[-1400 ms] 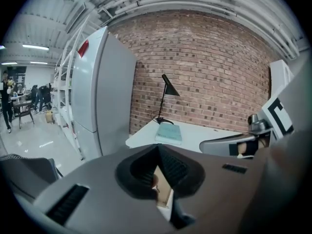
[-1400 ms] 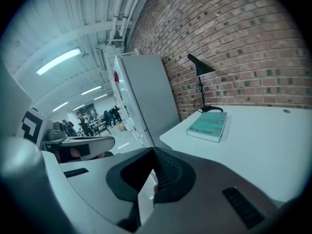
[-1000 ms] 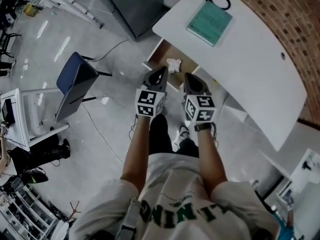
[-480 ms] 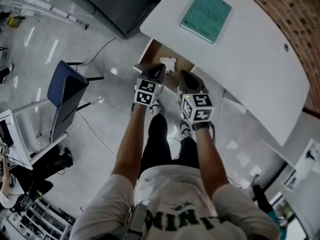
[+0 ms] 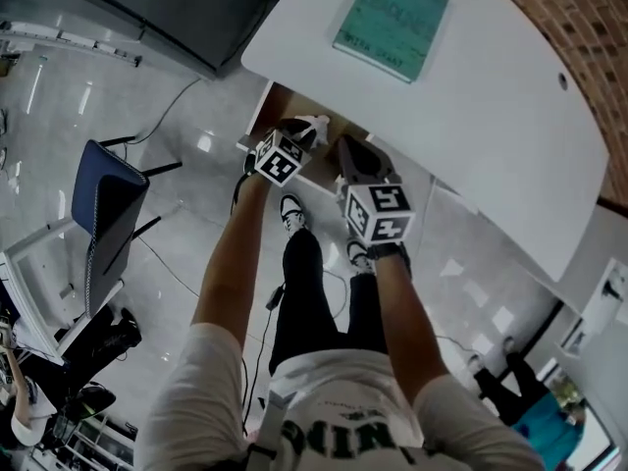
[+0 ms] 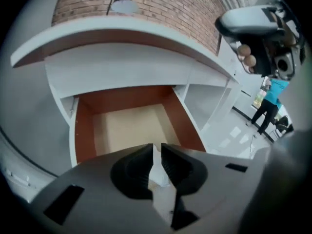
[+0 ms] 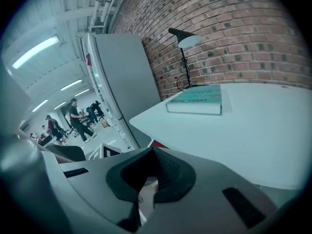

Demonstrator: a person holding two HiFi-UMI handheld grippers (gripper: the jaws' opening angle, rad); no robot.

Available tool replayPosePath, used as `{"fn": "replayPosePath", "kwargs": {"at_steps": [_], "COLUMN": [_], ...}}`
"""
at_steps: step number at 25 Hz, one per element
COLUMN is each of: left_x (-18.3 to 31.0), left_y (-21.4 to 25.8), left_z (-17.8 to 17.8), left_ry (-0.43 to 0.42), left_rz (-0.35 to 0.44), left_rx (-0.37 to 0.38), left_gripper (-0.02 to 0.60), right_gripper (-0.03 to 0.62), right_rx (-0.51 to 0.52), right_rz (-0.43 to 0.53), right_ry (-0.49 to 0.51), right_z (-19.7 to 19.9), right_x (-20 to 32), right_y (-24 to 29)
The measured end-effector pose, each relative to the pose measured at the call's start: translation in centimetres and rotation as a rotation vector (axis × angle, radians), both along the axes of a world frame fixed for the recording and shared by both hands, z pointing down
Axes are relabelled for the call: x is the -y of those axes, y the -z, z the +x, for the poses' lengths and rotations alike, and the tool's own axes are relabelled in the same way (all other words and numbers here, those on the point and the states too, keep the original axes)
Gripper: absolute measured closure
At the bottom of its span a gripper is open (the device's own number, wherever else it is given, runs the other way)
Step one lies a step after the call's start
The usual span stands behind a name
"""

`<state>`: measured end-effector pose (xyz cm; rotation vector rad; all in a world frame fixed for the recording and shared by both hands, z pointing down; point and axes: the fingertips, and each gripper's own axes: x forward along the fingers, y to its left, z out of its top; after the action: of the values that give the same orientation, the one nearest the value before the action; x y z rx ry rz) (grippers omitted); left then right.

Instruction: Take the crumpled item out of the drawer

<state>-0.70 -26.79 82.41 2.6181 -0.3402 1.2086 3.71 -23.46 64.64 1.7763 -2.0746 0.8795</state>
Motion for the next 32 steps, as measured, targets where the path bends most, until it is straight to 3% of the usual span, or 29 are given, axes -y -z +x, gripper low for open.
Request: {"fn": "replayPosePath", "kwargs": {"at_steps": [5, 9, 11, 15, 22, 26, 32], "left_x": [0.1, -1.0, -0.9, -0.2, 0.6, 0.6, 0.2], "left_y": [-4.5, -7.9, -9.1, -10.6, -11.9, -12.3, -11.9], "left_z": [1.2, 1.4, 1.9, 2.3, 3.0, 2.9, 3.0], "left_ry": [-0.185, -0.328, -0.369, -0.426, -0.475, -0.501, -0.473], "left_rz": [0.019, -0.001, 0.000, 0.059, 0.129, 0.132, 0.118], "left_rx": [0.108, 0.187, 0.221, 0.290, 0.351, 0.385, 0.393], "left_gripper": [0.489, 0.397, 0.350, 0.347, 0.361, 0.445, 0.539], "right_gripper": [0.595, 0.595, 0.595, 0.595, 0.595, 0.594, 0.595], "right_rx": [0.003, 0.012, 0.020, 0.042, 0.072, 0.092, 0.106], "right_rz": [0.007, -0.002, -0.003, 0.001, -0.001, -0.002, 0.001], "right_ry": [-0.001, 0.003, 0.004, -0.012, -0.053, -0.063, -0.063], "right_z": [0.5, 0.1, 0.0, 0.4, 1.9, 2.7, 3.8], "right_x": [0.3, 0.1, 0.0, -0.2, -0.5, -0.3, -0.6], "right_y": [-1.7, -2.9, -3.3, -3.5, -3.9, -3.8, -3.2]}}
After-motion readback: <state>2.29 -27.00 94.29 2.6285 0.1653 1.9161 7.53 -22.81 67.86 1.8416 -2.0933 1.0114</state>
